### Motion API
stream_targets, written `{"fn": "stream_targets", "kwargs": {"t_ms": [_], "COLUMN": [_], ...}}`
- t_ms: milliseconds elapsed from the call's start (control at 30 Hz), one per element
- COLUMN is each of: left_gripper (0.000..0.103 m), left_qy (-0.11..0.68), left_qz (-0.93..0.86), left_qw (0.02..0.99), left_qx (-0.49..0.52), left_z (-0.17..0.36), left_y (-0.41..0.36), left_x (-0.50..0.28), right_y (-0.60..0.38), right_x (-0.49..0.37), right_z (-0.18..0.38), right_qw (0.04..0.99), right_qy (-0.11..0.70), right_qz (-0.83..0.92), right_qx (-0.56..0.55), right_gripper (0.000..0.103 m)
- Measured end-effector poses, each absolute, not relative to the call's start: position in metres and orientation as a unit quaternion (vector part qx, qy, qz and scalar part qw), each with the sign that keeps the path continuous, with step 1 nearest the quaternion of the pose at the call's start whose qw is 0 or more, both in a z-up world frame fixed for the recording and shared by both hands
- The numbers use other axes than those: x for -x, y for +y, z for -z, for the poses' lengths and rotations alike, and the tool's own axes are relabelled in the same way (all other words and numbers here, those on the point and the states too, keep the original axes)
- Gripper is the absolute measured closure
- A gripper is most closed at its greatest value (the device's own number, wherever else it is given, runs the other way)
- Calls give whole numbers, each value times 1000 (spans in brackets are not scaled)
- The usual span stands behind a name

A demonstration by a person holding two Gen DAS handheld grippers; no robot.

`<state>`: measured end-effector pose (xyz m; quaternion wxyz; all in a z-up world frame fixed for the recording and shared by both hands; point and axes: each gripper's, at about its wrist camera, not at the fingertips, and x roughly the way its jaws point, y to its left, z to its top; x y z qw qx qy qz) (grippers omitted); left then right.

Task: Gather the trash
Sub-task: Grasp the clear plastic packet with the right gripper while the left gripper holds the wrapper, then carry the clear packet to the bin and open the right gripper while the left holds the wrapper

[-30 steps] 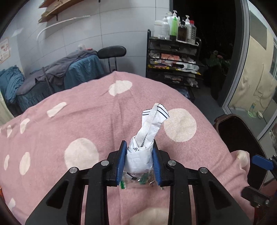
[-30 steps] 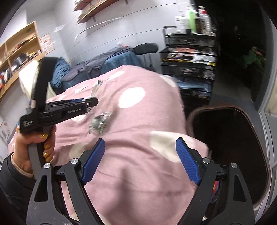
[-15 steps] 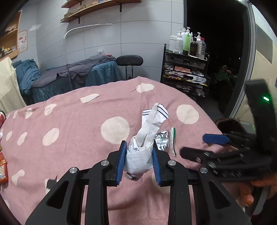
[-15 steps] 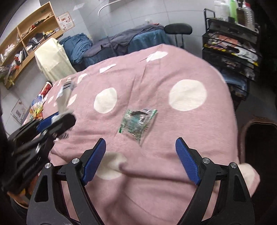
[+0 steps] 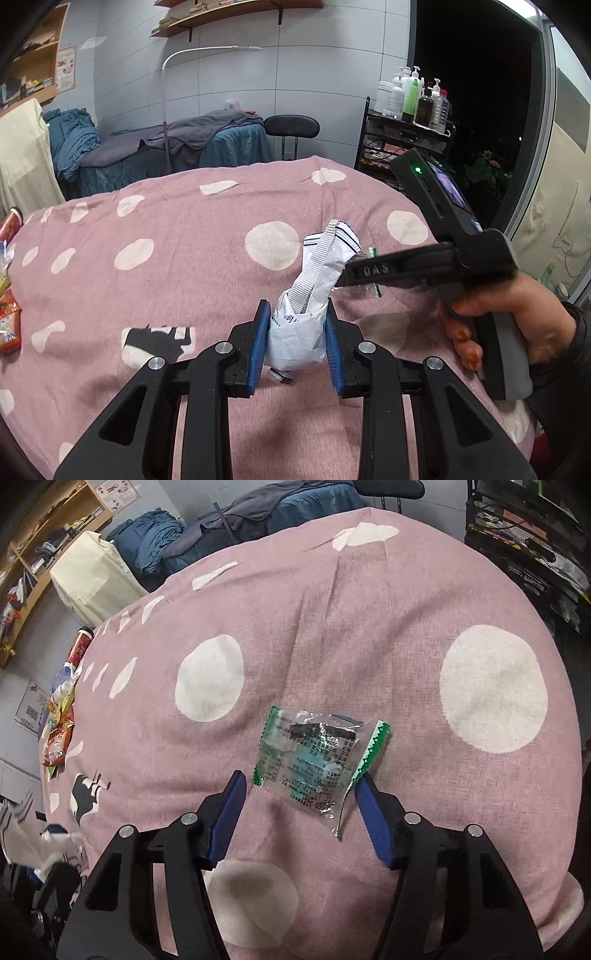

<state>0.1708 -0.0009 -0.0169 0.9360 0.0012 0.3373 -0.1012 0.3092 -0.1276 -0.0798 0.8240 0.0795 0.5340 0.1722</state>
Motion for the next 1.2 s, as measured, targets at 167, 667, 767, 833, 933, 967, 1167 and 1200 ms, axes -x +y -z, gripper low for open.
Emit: {"fn": "stream_targets", "kwargs": {"t_ms": [167,667,767,833,933,967,1167,1200], "left_gripper": [74,74,74,75,74,74,74,74], "left_qy": [335,333,331,330,329,328,330,329], "left_qz": [106,100,101,100,103,105,125,128], "left_qw": [936,937,938,939,939,938,936,936], "left_qx": [9,21,20,19,20,20,13,12], "left_z": [17,17,16,16,16,16,17,17], "left_y": [1,7,7,6,3,2,-14,-17], "left_x": [-162,-148,-145,-144,-142,-141,-136,-136], "right_y": [-129,-137,-141,-144,-151,-153,-175,-178], "right_x": [-322,-315,-306,-297,-279,-276,-235,-231], "right_z": [93,76,64,54,38,36,16,14], "right_qw": [814,842,856,867,883,885,905,906], "right_qy": [546,498,478,460,432,428,383,379], "right_qz": [-167,-170,-161,-158,-153,-152,-147,-146], "right_qx": [-107,-120,-112,-107,-101,-101,-116,-118], "right_gripper": [67,93,94,94,94,94,94,94]}}
